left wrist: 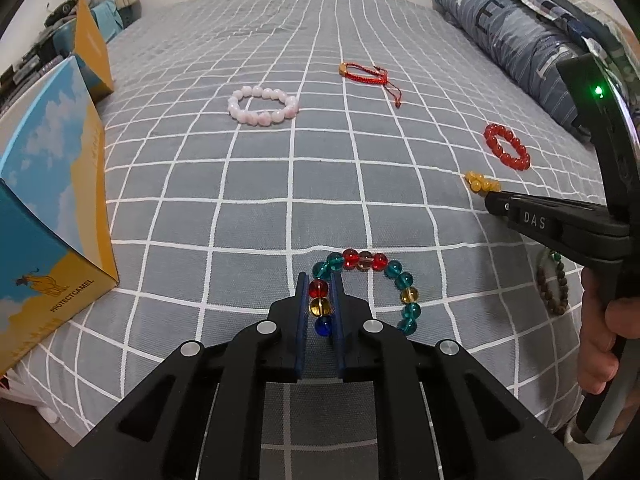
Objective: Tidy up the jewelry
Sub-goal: 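Grasp the multicolour bead bracelet with the left tool while the right tool grasps the amber bracelet, then carry the multicolour and amber bracelets into the white box with both tools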
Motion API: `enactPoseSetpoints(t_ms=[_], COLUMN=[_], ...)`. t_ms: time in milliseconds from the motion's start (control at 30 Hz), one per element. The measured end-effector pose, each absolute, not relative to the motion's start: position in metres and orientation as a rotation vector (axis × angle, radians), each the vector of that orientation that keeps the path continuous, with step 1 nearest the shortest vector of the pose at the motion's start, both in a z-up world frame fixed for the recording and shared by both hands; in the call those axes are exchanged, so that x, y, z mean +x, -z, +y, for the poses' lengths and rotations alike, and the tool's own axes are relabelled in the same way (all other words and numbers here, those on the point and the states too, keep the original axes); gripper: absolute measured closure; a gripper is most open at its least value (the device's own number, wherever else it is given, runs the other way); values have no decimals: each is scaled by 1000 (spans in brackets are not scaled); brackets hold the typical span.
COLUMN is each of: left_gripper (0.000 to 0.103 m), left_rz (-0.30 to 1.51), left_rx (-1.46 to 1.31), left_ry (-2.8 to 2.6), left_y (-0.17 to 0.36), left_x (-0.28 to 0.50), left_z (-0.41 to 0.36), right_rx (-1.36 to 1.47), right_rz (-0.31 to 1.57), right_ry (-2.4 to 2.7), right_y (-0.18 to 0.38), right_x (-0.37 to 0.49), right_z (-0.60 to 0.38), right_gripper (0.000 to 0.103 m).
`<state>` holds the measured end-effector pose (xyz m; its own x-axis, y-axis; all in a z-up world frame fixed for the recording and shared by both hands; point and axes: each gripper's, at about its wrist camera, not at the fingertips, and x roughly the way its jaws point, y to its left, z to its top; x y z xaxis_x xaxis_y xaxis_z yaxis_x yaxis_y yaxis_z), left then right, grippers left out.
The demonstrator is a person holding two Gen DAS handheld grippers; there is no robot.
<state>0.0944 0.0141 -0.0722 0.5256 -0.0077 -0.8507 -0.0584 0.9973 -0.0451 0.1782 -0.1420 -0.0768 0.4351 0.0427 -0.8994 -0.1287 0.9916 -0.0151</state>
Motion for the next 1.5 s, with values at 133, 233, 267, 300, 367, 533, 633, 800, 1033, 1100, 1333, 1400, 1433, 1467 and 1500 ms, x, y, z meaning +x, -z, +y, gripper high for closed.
enactPoseSetpoints(t_ms=[133, 233, 267, 300, 367, 533, 633, 800, 1033, 1100, 1333, 1400, 1433, 1467, 1500], left_gripper=[93, 93, 94, 94, 94, 94, 94, 94, 94, 94, 94, 94, 94, 94, 94], left_rz=[1001, 997, 994, 992, 986, 972, 956, 920, 852, 835, 723, 693, 685, 680, 679], left_rx=[-84, -95, -105, -109, -118, -124, -128, -133, -110, -110, -104, -108, -113, -114, -115], left_ry=[-25, -17, -14, -10, 6, 22, 28, 31, -8, -10, -23, -40, -45, -51, -57], left_y=[68, 66, 64, 63, 60, 52, 47, 34, 14, 7, -17, -23, -25, -26, -27], left_x=[92, 92, 92, 92, 91, 91, 90, 88, 89, 90, 85, 84, 83, 83, 84], left_z=[15, 15, 16, 17, 16, 14, 14, 14, 17, 19, 26, 30, 32, 34, 37], right_rx=[-81, -79, -79, -79, -77, -73, -65, -55, -43, -46, -35, -34, -34, -33, -31], right_rz=[1103, 1094, 1091, 1090, 1085, 1067, 1053, 1024, 973, 964, 900, 882, 873, 866, 859], right_ry=[-105, -104, -103, -101, -101, -102, -100, -105, -110, -112, -117, -117, -118, -117, -117], right_y=[74, 71, 71, 70, 69, 64, 60, 52, 37, 35, 20, 16, 15, 14, 13], right_x=[175, 174, 174, 174, 174, 172, 171, 168, 164, 163, 159, 158, 157, 157, 156], right_z=[-142, -141, -141, -141, -141, -141, -141, -140, -139, -138, -132, -130, -128, -127, -127], right_gripper=[94, 94, 94, 94, 94, 94, 94, 94, 94, 94, 94, 94, 94, 94, 94])
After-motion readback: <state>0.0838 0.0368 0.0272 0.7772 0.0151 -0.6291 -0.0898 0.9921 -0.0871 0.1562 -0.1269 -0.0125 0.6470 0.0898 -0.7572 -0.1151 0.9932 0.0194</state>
